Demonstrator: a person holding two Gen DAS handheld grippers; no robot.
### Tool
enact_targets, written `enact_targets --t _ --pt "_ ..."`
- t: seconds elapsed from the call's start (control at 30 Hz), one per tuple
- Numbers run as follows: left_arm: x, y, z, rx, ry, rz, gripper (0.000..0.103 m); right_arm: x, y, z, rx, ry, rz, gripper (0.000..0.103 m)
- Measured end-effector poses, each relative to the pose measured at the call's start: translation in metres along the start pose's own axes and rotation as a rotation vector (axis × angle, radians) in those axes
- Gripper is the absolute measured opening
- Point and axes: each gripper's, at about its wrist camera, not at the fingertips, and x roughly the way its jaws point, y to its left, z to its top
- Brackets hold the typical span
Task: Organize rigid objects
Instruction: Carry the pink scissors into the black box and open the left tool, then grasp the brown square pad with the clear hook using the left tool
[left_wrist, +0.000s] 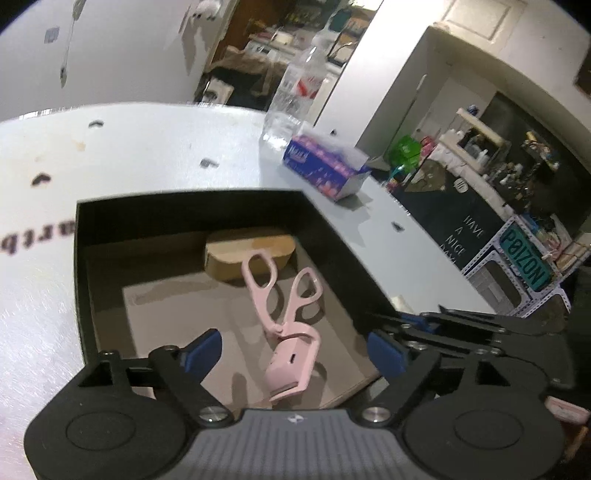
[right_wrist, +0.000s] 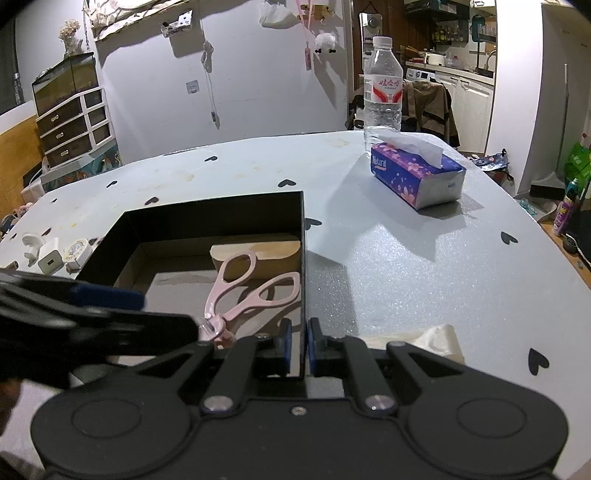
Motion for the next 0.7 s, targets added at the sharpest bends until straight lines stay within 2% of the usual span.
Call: enact_targets --t 0.03,0.1,0.2,0.3,0.5,0.7 --pt "-0.005 -0.002 -0.001 0.011 -0.014 -0.006 0.090 0.000 0.000 0.000 0.000 0.000 -0.001 0.009" --pt "-0.016 -0.005 -0.002 0.038 -0.047 0.005 0.100 0.000 0.001 0.000 0.000 0.000 -0.002 0.009" --pt "-0.036 -0.009 -0.004 0.076 -0.118 0.038 0.101 0.000 0.000 0.000 0.002 0.000 -0.001 0.009" --pt "-0.056 -0.003 -0.006 0.074 -0.183 0.084 0.103 0.000 0.000 0.000 0.002 0.001 -0.003 0.009" --pt "-0.085 0.028 -0.016 -0.045 -0.247 0.233 0.103 0.000 0.002 0.000 -0.004 0.001 -0.010 0.010" --pt "-0.106 0.068 -0.030 -0.249 -0.270 0.414 0.103 0.000 0.002 0.000 -0.004 0.001 -0.010 0.010"
